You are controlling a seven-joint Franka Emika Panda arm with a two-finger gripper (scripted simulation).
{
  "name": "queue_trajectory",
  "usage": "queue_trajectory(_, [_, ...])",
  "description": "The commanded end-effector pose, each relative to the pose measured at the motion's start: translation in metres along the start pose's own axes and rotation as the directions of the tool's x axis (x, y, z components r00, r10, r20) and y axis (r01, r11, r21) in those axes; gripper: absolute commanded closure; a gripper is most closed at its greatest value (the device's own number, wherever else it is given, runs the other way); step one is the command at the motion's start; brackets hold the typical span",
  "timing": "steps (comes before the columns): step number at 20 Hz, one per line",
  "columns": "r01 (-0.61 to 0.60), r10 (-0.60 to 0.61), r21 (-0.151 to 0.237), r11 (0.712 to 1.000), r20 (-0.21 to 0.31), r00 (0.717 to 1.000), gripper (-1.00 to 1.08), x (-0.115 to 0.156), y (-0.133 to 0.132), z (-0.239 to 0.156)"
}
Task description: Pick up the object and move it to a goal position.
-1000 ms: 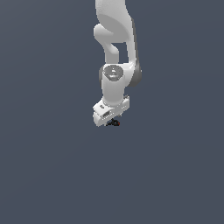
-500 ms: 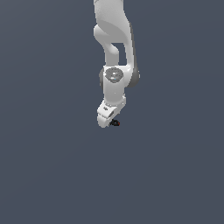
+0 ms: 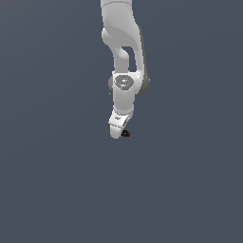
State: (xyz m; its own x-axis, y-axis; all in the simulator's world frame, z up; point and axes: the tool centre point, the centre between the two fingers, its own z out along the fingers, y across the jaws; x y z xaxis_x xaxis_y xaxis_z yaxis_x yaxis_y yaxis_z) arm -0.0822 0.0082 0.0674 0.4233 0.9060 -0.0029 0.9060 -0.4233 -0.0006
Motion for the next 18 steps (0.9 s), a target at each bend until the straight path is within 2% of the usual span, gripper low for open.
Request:
queue_trajectory(1, [0.031, -0.031, -0.001, 1.000, -0.002, 1.000, -0.92, 0.000, -0.002, 0.002])
queue_trajectory(11, [0.053, -0.053, 0.000, 0.999, -0.003, 0.999, -0.92, -0.001, -0.004, 0.006])
queue_trajectory(18, [0.057, -0.057, 0.000, 0.998, -0.003, 0.998, -0.92, -0.001, -0.005, 0.032])
